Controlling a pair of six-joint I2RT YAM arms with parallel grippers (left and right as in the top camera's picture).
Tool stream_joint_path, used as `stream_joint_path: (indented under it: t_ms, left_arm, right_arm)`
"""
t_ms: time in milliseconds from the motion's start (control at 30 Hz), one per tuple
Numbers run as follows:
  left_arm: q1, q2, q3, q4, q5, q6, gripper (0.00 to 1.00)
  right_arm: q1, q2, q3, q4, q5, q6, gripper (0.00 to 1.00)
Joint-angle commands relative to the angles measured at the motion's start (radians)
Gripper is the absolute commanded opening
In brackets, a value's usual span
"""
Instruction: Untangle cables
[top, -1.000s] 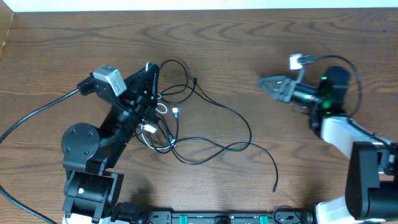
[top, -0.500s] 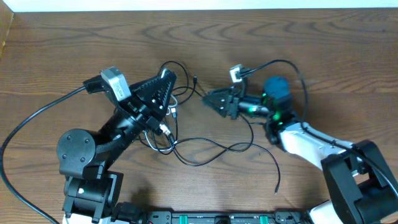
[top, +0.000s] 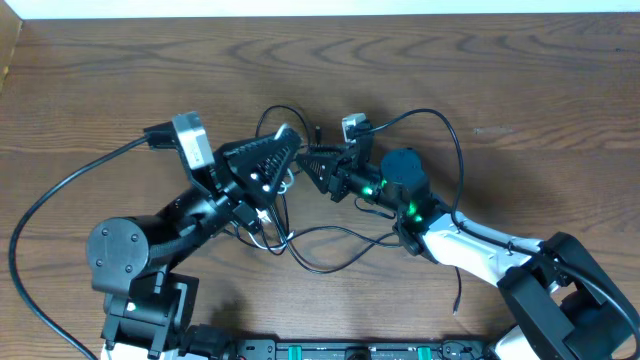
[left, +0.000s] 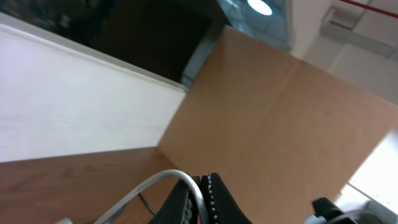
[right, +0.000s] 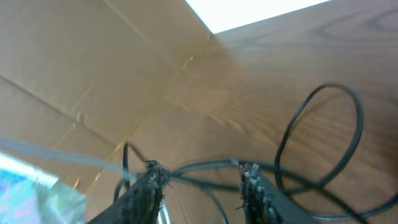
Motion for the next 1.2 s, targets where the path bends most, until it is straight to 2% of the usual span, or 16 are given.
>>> stream_joint_path:
  t_ms: [0,233,500,667,833,1167]
  left_arm:
    - [-0.045,-0.002,0.026,0.023,0.034,-0.02,0.07]
    - [-0.137,0.053,0.026,0.064,0.002,-0.02,0.07]
    - [-0.233,0.14,0.026,0.248,-0.001,-0.02,0.07]
    - [-0.233,0.151,0.026,0.328,-0.062,-0.009,0.07]
    - [-0.219,0.15,0.026,0.423,-0.126,0.042,0.08]
    - [-0.072,0.148,0.026,0.509,-0.17,0.044,0.07]
  right_arm:
    - [0.015,-0.011,0.008,0.021,0.095,-0.015,0.36]
    - [0.04,-0.007,0.008,0.019,0.109,-0.016,0.32]
    - [0.085,0.027,0.008,-0.046,0.13,-0.024,0.3]
    - [0.103,0.099,0.008,-0.072,0.129,-0.031,0.29]
    - [0.109,0.187,0.008,-0.098,0.101,-0.03,0.24]
    - [0.104,0.239,0.008,-0.131,0.07,-0.031,0.22]
